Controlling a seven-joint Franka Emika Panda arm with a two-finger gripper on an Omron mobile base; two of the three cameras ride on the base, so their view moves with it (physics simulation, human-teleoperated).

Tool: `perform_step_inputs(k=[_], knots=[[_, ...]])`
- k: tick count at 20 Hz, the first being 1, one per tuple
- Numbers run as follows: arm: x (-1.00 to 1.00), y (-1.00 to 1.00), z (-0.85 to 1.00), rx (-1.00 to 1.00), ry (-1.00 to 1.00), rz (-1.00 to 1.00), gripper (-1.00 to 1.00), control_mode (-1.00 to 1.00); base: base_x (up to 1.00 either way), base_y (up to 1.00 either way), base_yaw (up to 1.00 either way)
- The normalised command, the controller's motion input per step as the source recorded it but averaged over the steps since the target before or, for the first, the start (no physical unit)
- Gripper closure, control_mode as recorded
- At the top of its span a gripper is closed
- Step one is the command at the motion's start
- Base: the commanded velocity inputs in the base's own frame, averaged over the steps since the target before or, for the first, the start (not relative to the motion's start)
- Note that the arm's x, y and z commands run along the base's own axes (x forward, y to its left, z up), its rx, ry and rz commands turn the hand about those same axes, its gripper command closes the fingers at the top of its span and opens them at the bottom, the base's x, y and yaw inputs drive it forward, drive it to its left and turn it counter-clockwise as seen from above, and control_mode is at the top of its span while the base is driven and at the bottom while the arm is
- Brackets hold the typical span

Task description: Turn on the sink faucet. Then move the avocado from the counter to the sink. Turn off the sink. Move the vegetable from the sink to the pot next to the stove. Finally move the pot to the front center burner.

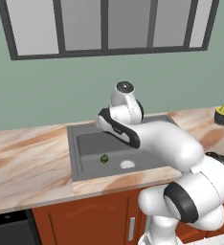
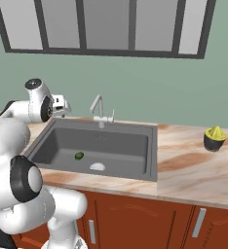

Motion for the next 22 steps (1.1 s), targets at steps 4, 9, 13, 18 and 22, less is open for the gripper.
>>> perform_step_inputs(k=[4,9,13,18,22], knots=[[0.08,-0.16,-0.20,0.02,0.06,-0.13,-1.00,-1.00,0.00,0.00,0.00],[0.13,-0.16,-0.44,0.01,0.06,-0.07,-1.00,-1.00,0.00,0.00,0.00],[0.27,-0.02,-0.37,0.08,0.11,-0.09,-1.00,-1.00,0.00,0.00,0.00],[0.27,0.02,-0.45,0.05,0.00,-0.15,-1.00,-1.00,0.00,0.00,0.00],[0.19,0.06,-0.59,-0.01,-0.01,-0.18,-1.00,-1.00,0.00,0.00,0.00]])
